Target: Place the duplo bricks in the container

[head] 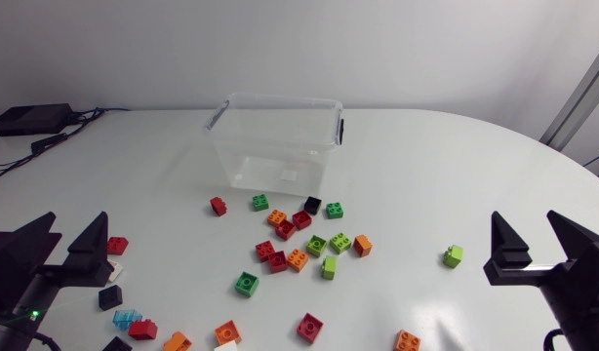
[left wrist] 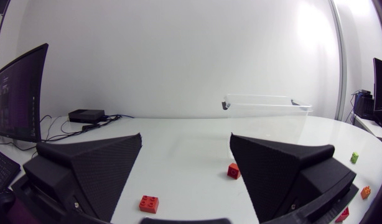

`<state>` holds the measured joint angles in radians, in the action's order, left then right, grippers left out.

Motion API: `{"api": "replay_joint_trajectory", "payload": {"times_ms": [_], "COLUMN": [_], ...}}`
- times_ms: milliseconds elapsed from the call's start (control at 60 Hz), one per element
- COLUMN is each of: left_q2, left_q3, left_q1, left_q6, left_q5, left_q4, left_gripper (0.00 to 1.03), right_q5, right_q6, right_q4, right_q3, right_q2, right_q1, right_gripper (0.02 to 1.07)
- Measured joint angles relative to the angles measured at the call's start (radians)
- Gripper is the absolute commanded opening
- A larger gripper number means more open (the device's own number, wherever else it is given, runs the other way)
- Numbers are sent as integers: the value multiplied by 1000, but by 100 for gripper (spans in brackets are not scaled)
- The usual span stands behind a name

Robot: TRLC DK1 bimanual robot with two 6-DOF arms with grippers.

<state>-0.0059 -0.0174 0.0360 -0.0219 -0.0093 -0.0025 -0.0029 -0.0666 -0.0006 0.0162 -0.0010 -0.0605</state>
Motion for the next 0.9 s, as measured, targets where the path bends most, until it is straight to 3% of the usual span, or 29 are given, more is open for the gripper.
{"api": "replay_joint_trajectory", "payload": {"times_ms": [550, 700, 900], "left_q2": [0, 21, 237], "left_q3": [-14, -92, -250], "left_q1": [0, -13, -92], "left_q6": [-1, -5, -9], "left_q5": [0, 0, 0], "left_q4": [-34, -79, -92], "left_gripper": [98, 98, 97], "right_q5": [0, 1, 28], "right_q6": [0, 0, 1], "right_q4": [-3, -27, -31], "right_q3": [1, 19, 113], "right_q2": [0, 0, 84], "right_q1": [2, 27, 79], "right_gripper": [103, 103, 102]}}
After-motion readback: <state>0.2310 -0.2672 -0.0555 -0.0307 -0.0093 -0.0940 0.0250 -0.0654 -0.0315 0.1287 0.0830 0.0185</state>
